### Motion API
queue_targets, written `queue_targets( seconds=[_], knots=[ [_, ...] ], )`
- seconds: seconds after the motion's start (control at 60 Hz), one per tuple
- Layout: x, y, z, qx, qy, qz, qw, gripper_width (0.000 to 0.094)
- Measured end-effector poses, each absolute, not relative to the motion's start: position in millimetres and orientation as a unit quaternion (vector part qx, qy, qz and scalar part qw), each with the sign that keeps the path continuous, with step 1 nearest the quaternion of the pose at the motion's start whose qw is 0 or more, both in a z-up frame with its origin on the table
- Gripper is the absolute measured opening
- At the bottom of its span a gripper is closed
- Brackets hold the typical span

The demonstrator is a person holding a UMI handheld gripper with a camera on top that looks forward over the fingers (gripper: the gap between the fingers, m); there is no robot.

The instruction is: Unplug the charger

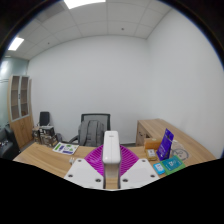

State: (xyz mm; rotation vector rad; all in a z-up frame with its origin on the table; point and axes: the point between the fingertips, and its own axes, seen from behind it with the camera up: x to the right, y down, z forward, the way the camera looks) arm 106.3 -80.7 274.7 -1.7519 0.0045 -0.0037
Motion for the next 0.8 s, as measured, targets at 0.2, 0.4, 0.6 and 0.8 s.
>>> queue_targets(
  seconds=[0.2, 0.4, 0.6, 0.8],
  knots=[
    [183, -78, 279, -0.765, 0.042, -0.012, 0.642, 0.0153],
    [279, -92, 156, -0.823, 0.12, -0.01, 0.555, 0.0155],
    [315, -104, 54, -0.842, 0.225, 0.084, 0.482, 0.0191],
    [333, -114, 37, -0.84, 0.249, 0.101, 0.472, 0.0332]
  ],
)
